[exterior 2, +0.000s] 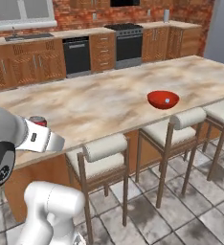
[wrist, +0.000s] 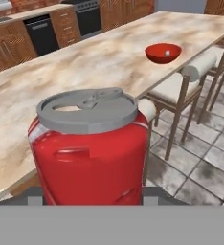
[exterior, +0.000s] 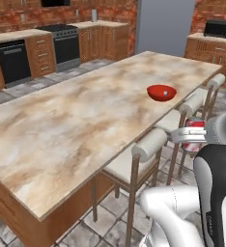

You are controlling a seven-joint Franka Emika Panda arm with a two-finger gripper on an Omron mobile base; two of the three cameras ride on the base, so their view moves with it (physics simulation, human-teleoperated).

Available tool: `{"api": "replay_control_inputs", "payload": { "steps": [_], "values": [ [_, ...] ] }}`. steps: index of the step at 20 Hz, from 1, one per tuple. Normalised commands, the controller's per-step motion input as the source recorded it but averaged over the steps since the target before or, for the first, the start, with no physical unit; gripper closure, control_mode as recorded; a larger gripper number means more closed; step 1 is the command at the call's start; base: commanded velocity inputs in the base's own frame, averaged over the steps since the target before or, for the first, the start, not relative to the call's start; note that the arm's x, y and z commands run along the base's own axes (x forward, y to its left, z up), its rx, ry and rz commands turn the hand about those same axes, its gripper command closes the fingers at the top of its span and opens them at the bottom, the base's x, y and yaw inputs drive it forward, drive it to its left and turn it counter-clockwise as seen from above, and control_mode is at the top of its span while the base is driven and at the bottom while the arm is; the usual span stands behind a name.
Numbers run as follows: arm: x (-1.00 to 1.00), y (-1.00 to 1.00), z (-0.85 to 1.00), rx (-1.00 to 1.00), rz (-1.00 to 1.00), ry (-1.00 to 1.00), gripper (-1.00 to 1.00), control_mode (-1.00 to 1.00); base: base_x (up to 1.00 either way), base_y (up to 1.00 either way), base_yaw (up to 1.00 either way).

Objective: Open the fridge, grab two sodas, and place both sodas inside the bowl with ice on the dining counter.

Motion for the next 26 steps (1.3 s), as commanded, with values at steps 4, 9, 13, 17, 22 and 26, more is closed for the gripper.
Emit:
{"api": "replay_control_inputs", "payload": {
  "steps": [4,9,13,17,22,26],
  "values": [
    [0.00,0.00,0.00,0.00,0.00,0.00,1.00,1.00,0.23,-0.93,0.30],
    [0.00,0.00,0.00,0.00,0.00,0.00,1.00,1.00,0.26,-0.88,0.33],
    [0.00,0.00,0.00,0.00,0.00,0.00,1.00,1.00,0.33,-0.82,0.35],
    [0.00,0.00,0.00,0.00,0.00,0.00,1.00,1.00,0.31,-0.82,0.35],
    [0.00,0.00,0.00,0.00,0.00,0.00,1.00,1.00,0.30,-0.78,0.36],
    [0.00,0.00,0.00,0.00,0.00,0.00,1.00,1.00,0.30,-0.72,0.38]
  ]
}}
